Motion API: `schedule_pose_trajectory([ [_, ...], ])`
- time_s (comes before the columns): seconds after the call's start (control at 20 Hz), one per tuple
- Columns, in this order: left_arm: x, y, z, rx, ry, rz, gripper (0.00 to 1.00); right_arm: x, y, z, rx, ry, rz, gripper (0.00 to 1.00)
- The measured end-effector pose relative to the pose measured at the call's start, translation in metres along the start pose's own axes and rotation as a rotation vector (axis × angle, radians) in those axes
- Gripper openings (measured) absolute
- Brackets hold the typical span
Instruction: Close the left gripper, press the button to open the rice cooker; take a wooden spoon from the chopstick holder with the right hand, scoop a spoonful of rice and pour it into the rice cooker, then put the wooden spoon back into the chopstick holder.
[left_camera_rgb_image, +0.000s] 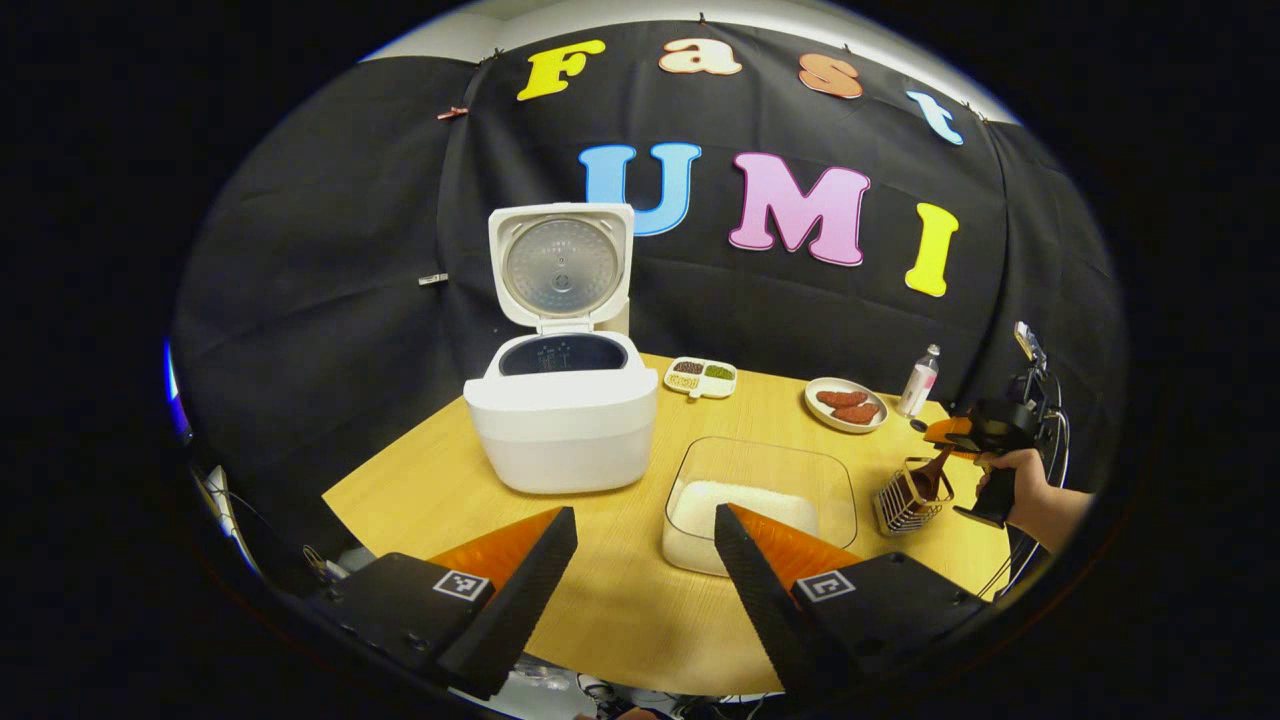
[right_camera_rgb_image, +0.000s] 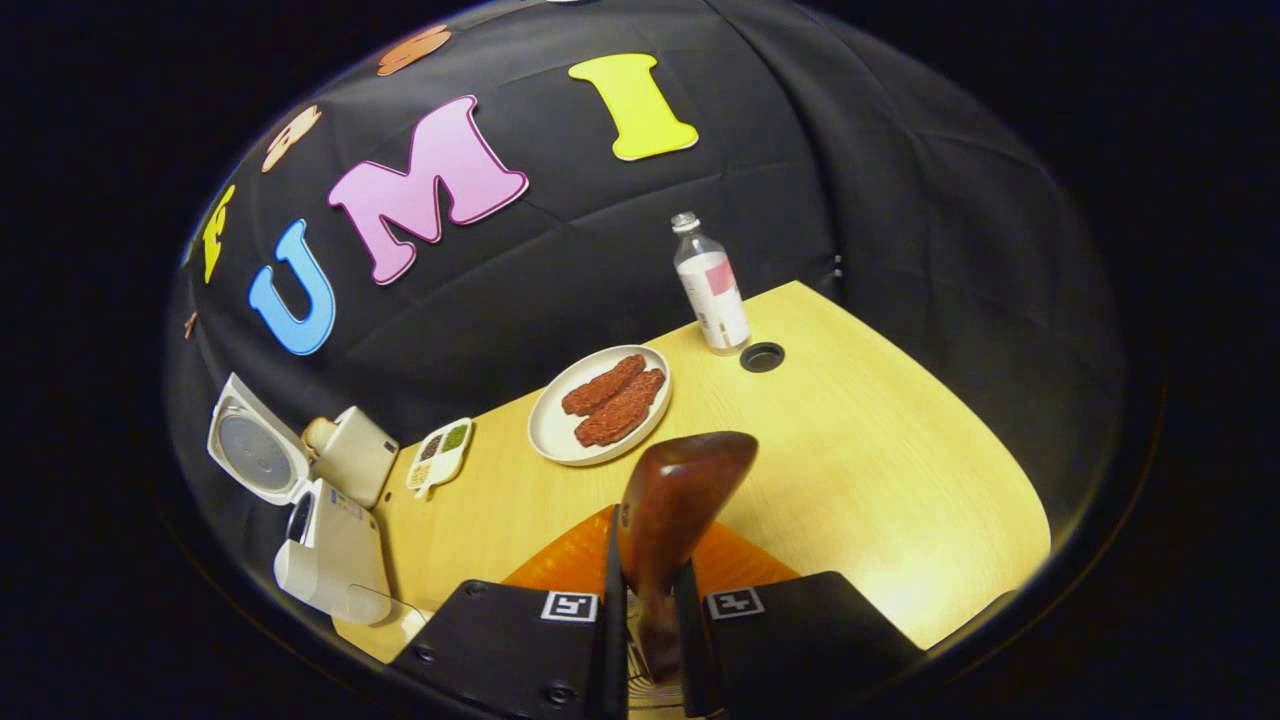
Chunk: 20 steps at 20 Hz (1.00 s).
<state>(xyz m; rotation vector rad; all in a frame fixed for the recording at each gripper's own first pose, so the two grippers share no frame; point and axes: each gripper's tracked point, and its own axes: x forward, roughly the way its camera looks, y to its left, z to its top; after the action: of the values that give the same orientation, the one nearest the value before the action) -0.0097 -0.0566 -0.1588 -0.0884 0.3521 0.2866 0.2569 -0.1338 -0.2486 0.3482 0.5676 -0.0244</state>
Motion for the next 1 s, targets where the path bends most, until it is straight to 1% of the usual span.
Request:
schedule_pose_trajectory([
  [0.05, 0.000, 0.004, -0.002, -0.004, 0.006, 0.000, 0.96, -0.013, 0.001, 0.002, -0.006, 0.008, -0.012, 0.16],
  [0.1, 0.000, 0.007, -0.004, -0.011, 0.010, -0.004, 0.96, -0.009, 0.002, -0.003, -0.007, 0.009, -0.021, 0.24],
  [0.15, 0.001, 0.010, -0.004, -0.020, 0.013, -0.008, 0.96, -0.011, 0.002, -0.002, -0.009, 0.005, -0.030, 0.24],
  [0.25, 0.004, 0.018, -0.003, -0.034, 0.015, -0.017, 0.96, -0.017, 0.006, 0.002, -0.018, -0.002, -0.043, 0.20],
  [0.4, 0.007, 0.028, 0.002, -0.053, 0.001, -0.051, 0.96, -0.038, 0.017, 0.022, -0.025, -0.047, -0.049, 0.17],
  [0.55, 0.017, 0.049, 0.016, -0.028, -0.035, -0.076, 0.96, -0.064, 0.032, 0.045, -0.059, -0.097, -0.055, 0.17],
  [0.65, 0.021, 0.063, 0.025, -0.033, -0.053, -0.098, 0.96, -0.084, 0.042, 0.062, -0.093, -0.135, -0.067, 0.17],
  [0.75, 0.024, 0.077, 0.030, -0.050, -0.067, -0.118, 0.96, -0.107, 0.056, 0.075, -0.121, -0.171, -0.079, 0.17],
  [0.85, 0.029, 0.088, 0.026, -0.047, -0.065, -0.138, 0.96, -0.128, 0.077, 0.085, -0.130, -0.208, -0.071, 0.17],
  [1.0, 0.031, 0.107, 0.030, -0.050, -0.074, -0.165, 0.96, -0.153, 0.110, 0.083, -0.149, -0.233, -0.045, 0.17],
])
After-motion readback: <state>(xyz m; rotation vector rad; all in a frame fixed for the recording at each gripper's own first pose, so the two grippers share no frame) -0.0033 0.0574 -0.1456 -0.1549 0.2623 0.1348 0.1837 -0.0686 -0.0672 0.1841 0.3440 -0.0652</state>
